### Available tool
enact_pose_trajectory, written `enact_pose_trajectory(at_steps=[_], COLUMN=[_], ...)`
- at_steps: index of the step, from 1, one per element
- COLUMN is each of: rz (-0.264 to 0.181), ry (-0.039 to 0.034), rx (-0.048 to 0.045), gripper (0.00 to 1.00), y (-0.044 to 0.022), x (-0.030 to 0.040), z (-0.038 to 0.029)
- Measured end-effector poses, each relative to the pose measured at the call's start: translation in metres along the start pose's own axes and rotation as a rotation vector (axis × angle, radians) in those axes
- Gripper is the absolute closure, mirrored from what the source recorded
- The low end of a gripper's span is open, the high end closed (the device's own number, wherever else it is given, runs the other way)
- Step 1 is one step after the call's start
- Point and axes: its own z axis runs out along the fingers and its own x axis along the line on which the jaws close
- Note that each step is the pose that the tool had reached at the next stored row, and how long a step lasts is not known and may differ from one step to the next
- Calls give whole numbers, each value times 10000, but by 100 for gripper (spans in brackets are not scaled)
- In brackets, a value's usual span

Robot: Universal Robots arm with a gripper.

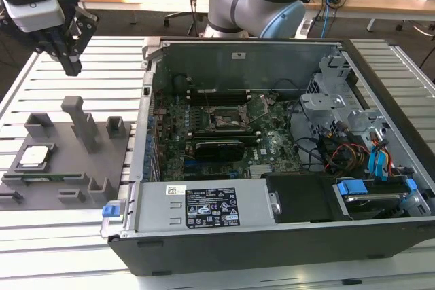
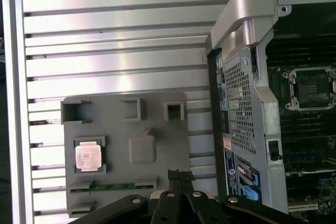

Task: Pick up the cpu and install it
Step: 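Reach for the cpu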

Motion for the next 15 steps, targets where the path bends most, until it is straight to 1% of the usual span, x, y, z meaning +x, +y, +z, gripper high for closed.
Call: enact_pose_trajectory(at_steps=[6,10,11,15], rz=[0,0,0,-1], ry=[0,0,0,0], rx=[0,0,0,0], gripper=[89,89,89,89], y=[-9,-13,-15,-19], x=[113,176,202,251], z=[-2,-3,-3,-3])
